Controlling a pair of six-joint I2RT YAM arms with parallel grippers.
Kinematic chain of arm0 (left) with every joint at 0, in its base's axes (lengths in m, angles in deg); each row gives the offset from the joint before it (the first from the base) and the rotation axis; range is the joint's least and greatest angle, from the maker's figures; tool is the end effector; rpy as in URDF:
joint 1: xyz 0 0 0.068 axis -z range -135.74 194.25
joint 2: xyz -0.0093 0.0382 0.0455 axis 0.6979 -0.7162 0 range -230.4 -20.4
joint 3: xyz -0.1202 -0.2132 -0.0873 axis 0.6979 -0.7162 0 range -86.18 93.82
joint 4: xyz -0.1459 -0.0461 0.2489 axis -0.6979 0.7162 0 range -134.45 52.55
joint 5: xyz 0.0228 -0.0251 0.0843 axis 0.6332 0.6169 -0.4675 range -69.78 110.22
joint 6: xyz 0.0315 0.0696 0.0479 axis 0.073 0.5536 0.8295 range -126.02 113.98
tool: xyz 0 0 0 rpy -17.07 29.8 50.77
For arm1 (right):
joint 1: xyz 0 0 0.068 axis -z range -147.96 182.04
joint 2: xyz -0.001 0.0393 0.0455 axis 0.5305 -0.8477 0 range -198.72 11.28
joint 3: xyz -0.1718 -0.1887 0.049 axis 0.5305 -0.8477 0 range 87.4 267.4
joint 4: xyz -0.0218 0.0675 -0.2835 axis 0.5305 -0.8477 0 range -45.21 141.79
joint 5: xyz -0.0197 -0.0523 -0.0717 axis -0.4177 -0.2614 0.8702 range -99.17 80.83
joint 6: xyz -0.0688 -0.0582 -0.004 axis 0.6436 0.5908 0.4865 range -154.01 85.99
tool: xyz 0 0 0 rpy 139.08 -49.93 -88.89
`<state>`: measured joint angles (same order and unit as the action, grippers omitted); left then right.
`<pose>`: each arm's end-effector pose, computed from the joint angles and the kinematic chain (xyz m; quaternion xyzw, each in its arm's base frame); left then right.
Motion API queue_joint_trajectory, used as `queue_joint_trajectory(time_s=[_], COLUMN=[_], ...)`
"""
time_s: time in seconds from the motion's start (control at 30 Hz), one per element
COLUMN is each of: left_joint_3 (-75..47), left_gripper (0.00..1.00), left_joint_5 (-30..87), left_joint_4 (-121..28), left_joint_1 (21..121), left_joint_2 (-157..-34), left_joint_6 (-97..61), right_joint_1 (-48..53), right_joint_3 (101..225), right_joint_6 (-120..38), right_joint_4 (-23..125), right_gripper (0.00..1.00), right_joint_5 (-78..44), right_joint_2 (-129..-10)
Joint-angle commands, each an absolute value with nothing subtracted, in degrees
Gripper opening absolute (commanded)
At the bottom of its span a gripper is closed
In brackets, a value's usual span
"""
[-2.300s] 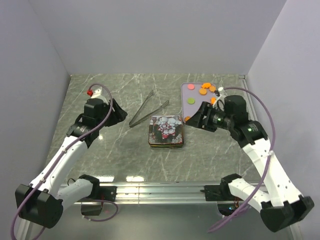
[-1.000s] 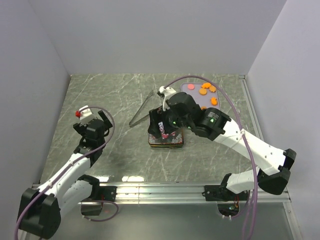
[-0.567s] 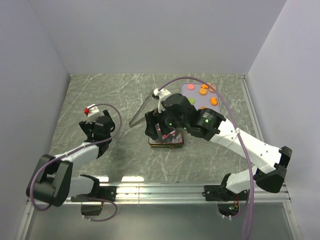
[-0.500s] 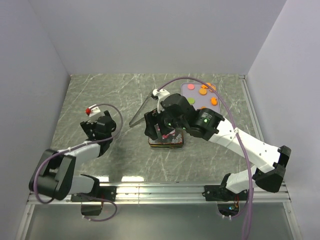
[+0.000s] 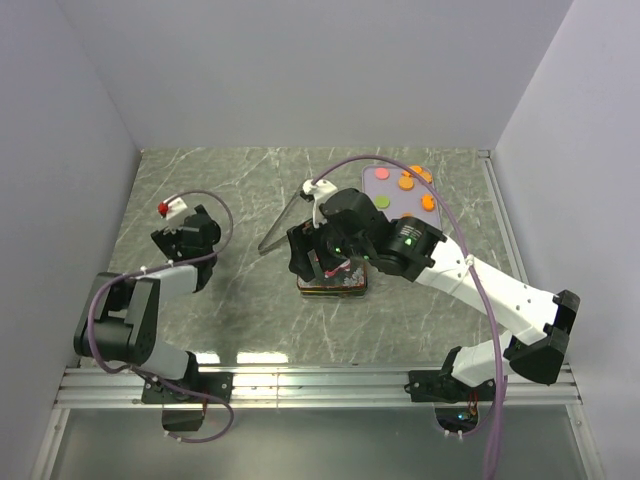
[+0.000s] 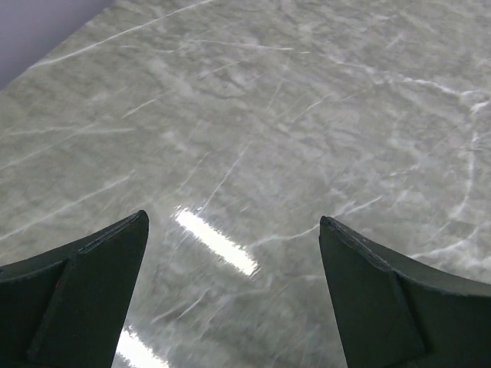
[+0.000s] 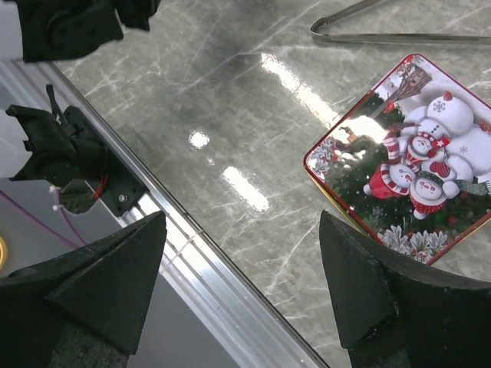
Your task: Pack the cookies
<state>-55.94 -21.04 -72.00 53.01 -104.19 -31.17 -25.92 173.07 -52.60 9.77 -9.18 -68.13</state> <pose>0.3312 0.0027 0.1160 -0.2980 0.7590 0.1412 0.5615 0.1957 0.3126 0.3593 -0.2999 0.8380 0.2824 0.3578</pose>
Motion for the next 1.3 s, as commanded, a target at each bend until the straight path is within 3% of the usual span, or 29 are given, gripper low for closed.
queue_joint_trajectory(time_s=[0.0,0.27,0.43,0.57,0.63,0.8,1.27], left_joint_3=[-52.6,-52.6,-55.6,-55.7,-56.9,-57.6,-54.3], left_gripper=[0.99,0.93,0.96,0.89,0.98,0.91,0.91], left_joint_5=[-16.0,-3.4,-4.0,-2.6,-7.9,-3.9,-0.6], left_joint_4=[-73.4,-74.8,-78.0,-78.7,-81.5,-85.8,-84.8], left_joint_1=[51.6,45.1,42.7,42.8,42.5,42.2,43.0], left_joint_2=[-105.7,-106.2,-103.7,-102.5,-100.6,-104.2,-108.0], left_joint_6=[-31.9,-30.8,-30.7,-23.3,-24.9,-25.8,-23.0], right_joint_1=[-26.4,-26.8,-27.2,-27.5,-27.6,-27.6,-27.6], right_joint_3=[172.1,171.2,171.7,171.6,171.3,171.8,172.1], right_joint_6=[-52.6,-53.8,-54.0,-54.1,-54.0,-53.4,-52.4], right_joint_4=[10.8,9.5,8.3,7.8,7.9,7.5,7.1], right_gripper=[0.87,0.87,0.87,0.87,0.87,0.87,0.87], right_joint_5=[-8.6,-7.7,-8.0,-7.9,-8.1,-8.9,-10.9], right_joint_2=[-66.9,-65.9,-66.6,-66.5,-66.4,-67.6,-69.4])
